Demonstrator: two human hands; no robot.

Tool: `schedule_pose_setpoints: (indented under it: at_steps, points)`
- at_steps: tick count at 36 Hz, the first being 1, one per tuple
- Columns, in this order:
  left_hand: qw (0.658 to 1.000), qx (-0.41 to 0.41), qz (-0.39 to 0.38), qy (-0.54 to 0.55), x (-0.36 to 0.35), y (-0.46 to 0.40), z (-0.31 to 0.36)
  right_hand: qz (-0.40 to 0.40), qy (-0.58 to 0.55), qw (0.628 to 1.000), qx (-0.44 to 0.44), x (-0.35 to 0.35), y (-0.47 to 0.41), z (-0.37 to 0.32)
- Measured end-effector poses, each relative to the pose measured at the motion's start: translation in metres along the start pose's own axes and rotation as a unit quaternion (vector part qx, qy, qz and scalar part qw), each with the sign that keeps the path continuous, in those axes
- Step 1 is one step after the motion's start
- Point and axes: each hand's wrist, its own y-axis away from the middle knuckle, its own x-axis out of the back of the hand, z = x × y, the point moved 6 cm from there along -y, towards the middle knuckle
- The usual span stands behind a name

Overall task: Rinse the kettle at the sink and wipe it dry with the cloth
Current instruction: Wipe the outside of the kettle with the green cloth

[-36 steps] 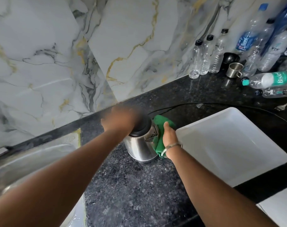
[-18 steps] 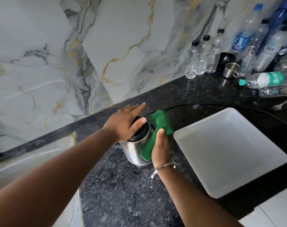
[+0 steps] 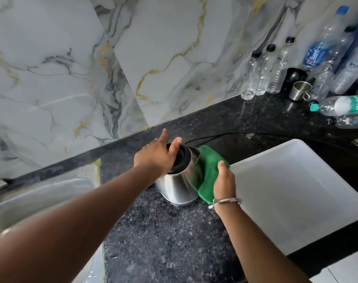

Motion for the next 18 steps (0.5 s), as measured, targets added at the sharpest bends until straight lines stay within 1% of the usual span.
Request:
schedule_pose_setpoints:
  at_steps: [1,3,5,6,7,9,10,11,13,16,18]
  points:
    - [1.000,0.000,-0.002,0.002,0.000,0.000,0.000,-0.003,-0.007,1.000,0.028,0.004,0.012,-0.010]
    - [1.000,-0.008,-0.001,0.006,-0.001,0.001,0.002,-0.017,0.004,0.993,0.115,0.005,0.034,-0.037]
    - [1.000,-0.012,0.004,0.009,0.000,0.001,0.003,-0.052,0.055,0.979,0.189,-0.007,0.045,-0.061]
    - [1.000,-0.012,0.006,0.010,0.000,0.001,0.003,-0.071,0.104,0.967,0.220,-0.017,0.048,-0.070]
    - [1.000,-0.012,0.007,0.011,0.000,0.001,0.002,-0.084,0.172,0.948,0.255,-0.028,0.049,-0.078]
    - [1.000,-0.012,0.008,0.008,0.000,0.001,0.002,-0.084,0.315,0.890,0.318,-0.052,0.045,-0.080]
    - [1.000,-0.011,0.010,0.006,0.000,0.001,0.002,-0.077,0.361,0.868,0.332,-0.060,0.043,-0.078]
    - [1.000,-0.010,0.012,0.005,0.000,0.001,0.002,-0.068,0.388,0.854,0.341,-0.063,0.044,-0.078]
    - [1.000,-0.002,0.012,0.007,-0.001,0.000,0.001,-0.029,0.386,0.848,0.362,-0.062,0.049,-0.075]
    - [1.000,0.013,0.010,0.008,-0.001,-0.002,0.001,0.048,0.317,0.854,0.410,-0.050,0.065,-0.065]
    - [1.000,0.014,0.015,0.006,0.000,-0.001,0.002,0.045,0.266,0.867,0.419,-0.043,0.078,-0.050]
